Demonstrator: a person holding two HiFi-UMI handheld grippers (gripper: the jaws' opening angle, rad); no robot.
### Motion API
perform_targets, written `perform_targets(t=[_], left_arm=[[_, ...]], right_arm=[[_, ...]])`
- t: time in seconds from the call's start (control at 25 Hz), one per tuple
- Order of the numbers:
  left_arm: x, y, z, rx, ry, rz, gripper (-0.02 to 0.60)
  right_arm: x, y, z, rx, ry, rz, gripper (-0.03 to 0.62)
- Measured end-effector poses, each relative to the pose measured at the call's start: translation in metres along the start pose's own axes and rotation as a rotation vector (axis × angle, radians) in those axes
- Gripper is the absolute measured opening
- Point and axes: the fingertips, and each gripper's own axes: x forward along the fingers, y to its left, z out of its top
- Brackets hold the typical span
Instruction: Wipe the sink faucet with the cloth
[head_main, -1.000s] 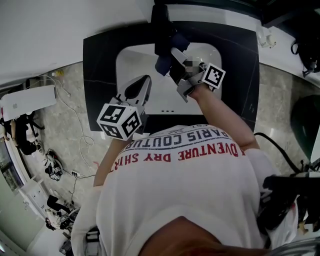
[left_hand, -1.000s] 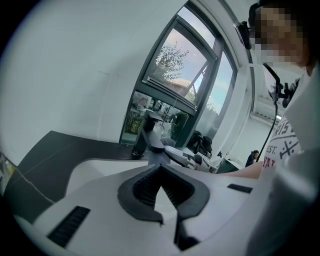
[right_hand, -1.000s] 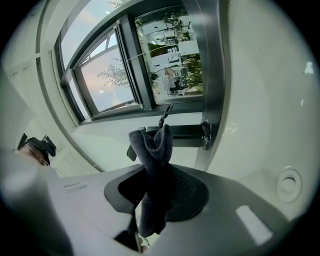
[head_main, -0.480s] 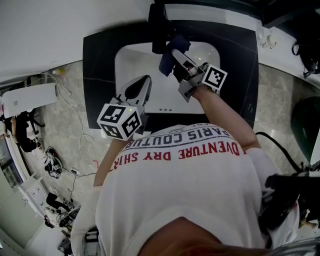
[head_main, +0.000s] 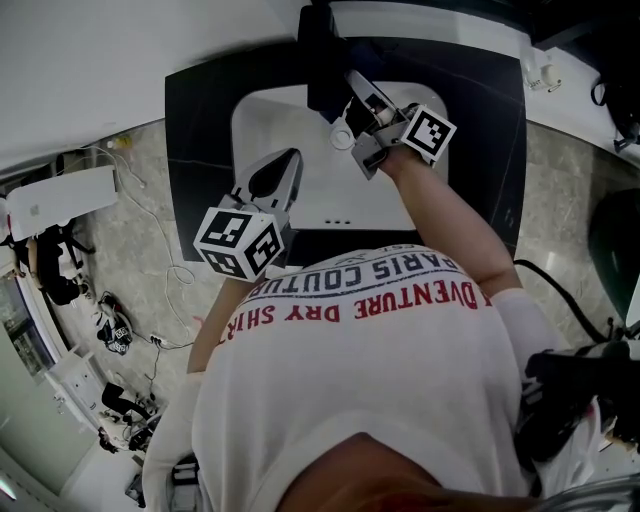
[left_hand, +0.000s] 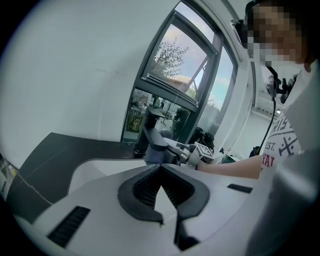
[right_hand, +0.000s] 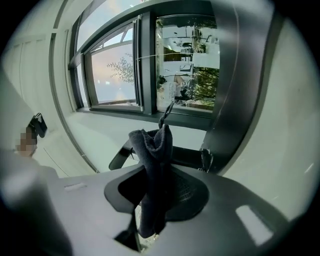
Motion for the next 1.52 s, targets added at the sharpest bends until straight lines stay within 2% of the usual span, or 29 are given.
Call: perform_targets(t=[0.24,0.64,0.88,1.04,1.2,1.36,1.52], left_arm=[[0.002,-0.008,-0.004,-0.014,0.008,-0.019,0.002],[0.005,-0.008,0.002,-0.004,0.016,-0.03,0.002],[0.003,-0.006,0.002,-0.009,0.013,-0.024,0.002],[0.002,-0.005,0.001,-0.01,0.016,-0.02,0.002],[0.006,-0.004,-0.004,-0.015,0.018,-0.017,0.002],[0.013,-0.003,-0.007,-0.02,0.013,-0.017,0.002],[0.009,-0.005,-0.006,-0.026,-0.003,-0.015,0.002]], right_arm=[[0.0,0.001,0.0,0.023,-0.019,0.002,0.076],[0.001,0.005,0.0,-0.015,-0.018,0.014,0.077],[-0.001,-0.007,-0.002,-0.061,0.008,-0.042,0.077],[-0.005,-0.022,-0.006,-0.068,0.017,-0.14,0.077],[-0.008,-0.032,-0.005,-0.113,0.037,-0.199,0.077],[-0.011,-0.036,0.0,-0.142,0.054,-0.211,0.077],[-0.019,-0.008,0.007,-0.237,0.072,-0.187,0.077]])
